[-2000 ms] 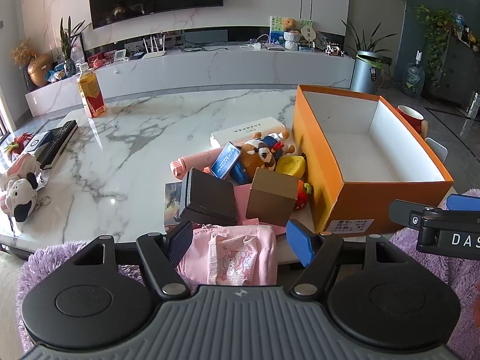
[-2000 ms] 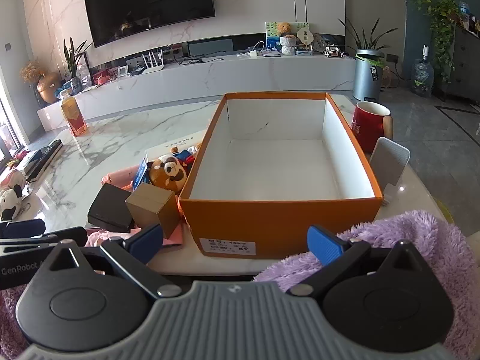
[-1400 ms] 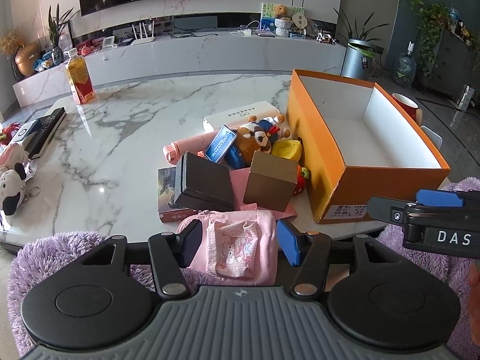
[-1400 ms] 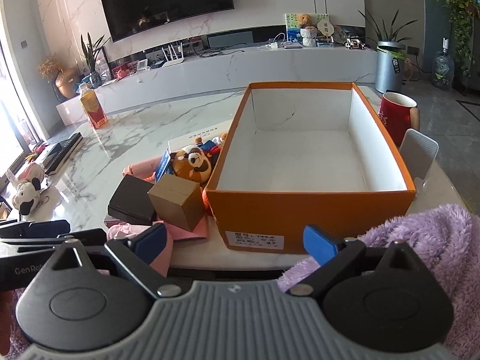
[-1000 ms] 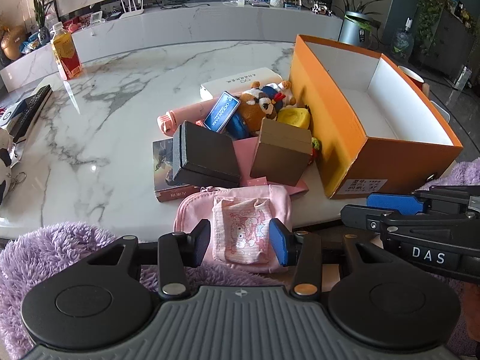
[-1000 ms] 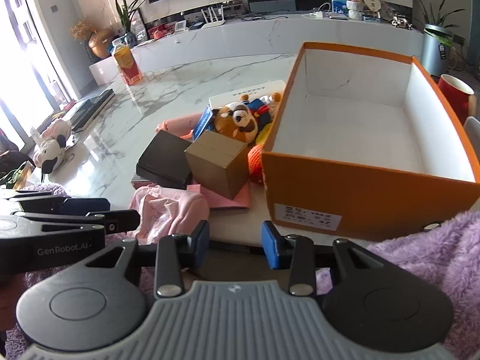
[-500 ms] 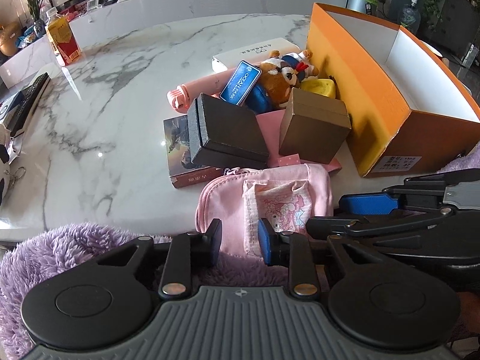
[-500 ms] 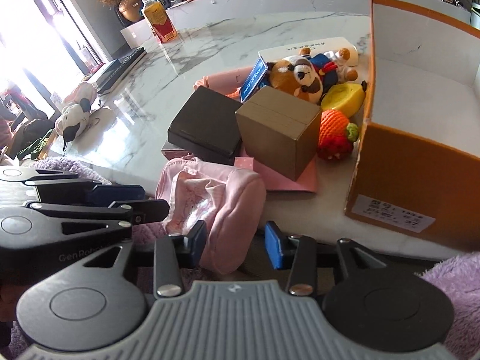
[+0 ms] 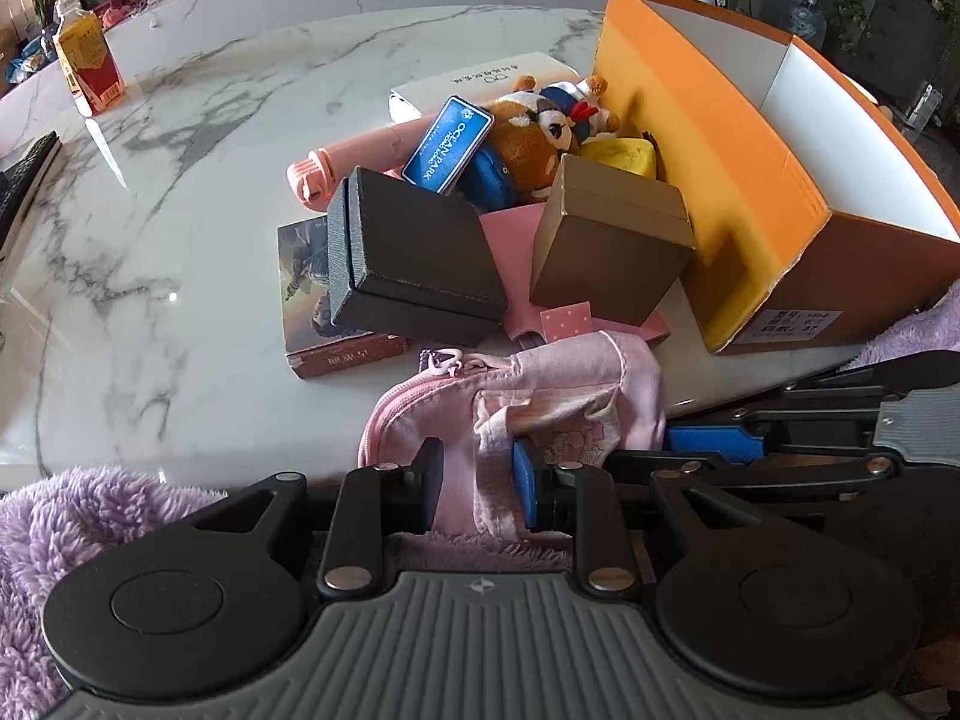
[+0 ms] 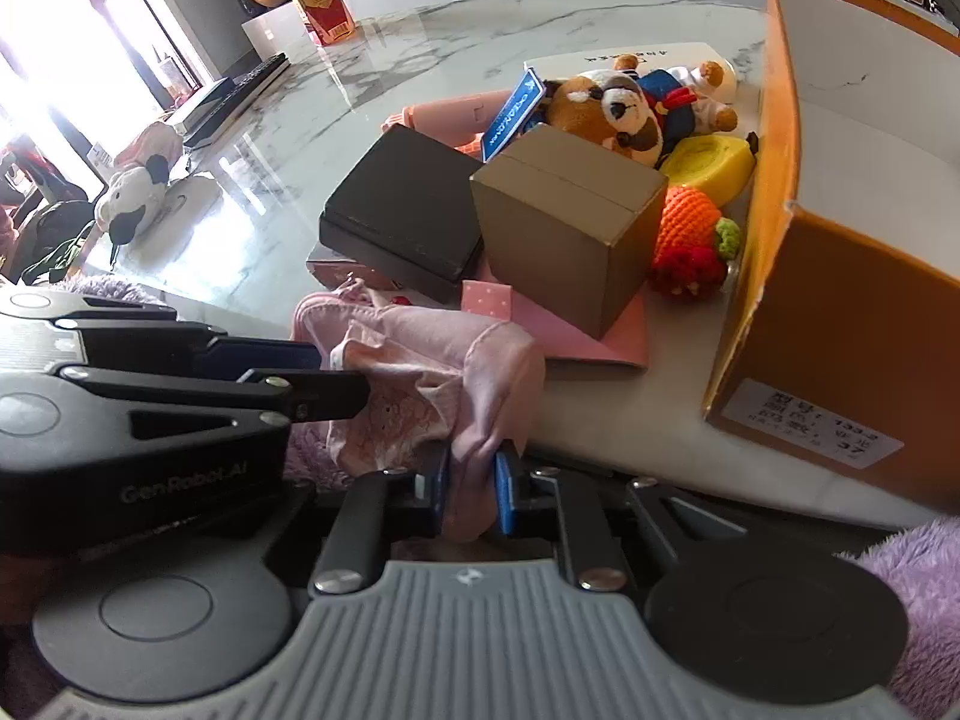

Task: Organize objects
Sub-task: 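Close the left tool on the pink zippered pouch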

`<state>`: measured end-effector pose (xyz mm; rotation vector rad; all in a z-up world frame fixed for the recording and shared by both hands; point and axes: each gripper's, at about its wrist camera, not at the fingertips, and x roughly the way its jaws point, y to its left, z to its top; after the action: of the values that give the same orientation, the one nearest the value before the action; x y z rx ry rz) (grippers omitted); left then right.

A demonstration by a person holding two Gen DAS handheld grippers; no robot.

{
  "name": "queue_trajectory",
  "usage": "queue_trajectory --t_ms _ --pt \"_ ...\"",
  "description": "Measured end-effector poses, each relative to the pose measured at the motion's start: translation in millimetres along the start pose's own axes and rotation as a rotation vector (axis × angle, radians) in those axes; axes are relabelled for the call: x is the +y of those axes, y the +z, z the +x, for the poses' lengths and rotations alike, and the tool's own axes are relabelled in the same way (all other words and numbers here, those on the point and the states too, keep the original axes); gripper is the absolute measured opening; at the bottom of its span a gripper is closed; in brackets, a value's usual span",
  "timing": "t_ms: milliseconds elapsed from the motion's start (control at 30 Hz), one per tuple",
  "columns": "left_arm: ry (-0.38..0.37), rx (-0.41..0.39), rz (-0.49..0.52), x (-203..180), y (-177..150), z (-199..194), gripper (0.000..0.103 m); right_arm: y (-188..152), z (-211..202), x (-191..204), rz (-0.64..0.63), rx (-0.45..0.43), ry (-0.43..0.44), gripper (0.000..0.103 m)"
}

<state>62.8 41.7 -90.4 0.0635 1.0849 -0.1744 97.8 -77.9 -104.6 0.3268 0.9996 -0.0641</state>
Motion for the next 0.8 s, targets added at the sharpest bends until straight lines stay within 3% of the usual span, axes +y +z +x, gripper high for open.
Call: queue_trajectory --t_ms 67,300,367,500,567,667,733,800 --pt "-0.033 -0.004 0.002 -2 0 0 0.012 0 -2 -1 0.001 -0.005 -0.007 0.016" --pt "-0.003 -0.081 0.146 -15 -2 -17 0.01 5 -20 -13 0.06 -0.046 -0.003 0.025" --pt "0.03 -0.082 0.224 -20 1 -18 0.01 10 -24 -17 0.088 -0.062 0.003 0.032" --pt "0.148 -0.063 0.465 -31 1 -15 0.01 18 -27 -17 0.078 -0.087 -0.005 0.032" --pt "0.16 -0.059 0.571 -32 -4 -13 0.01 21 -26 -14 0.063 -0.093 0.006 0.032" --pt "0.073 -0.038 0.539 -21 -4 -12 0.01 25 -20 -4 -0.015 -0.071 0.056 0.032" --pt "0.047 -0.039 0.529 -14 -4 -15 0.01 24 -14 1 -0.073 -0.048 0.069 0.039" --pt "0.021 -0.04 0.502 -8 -4 -17 0.01 23 -6 2 -0.099 -0.038 0.064 0.039"
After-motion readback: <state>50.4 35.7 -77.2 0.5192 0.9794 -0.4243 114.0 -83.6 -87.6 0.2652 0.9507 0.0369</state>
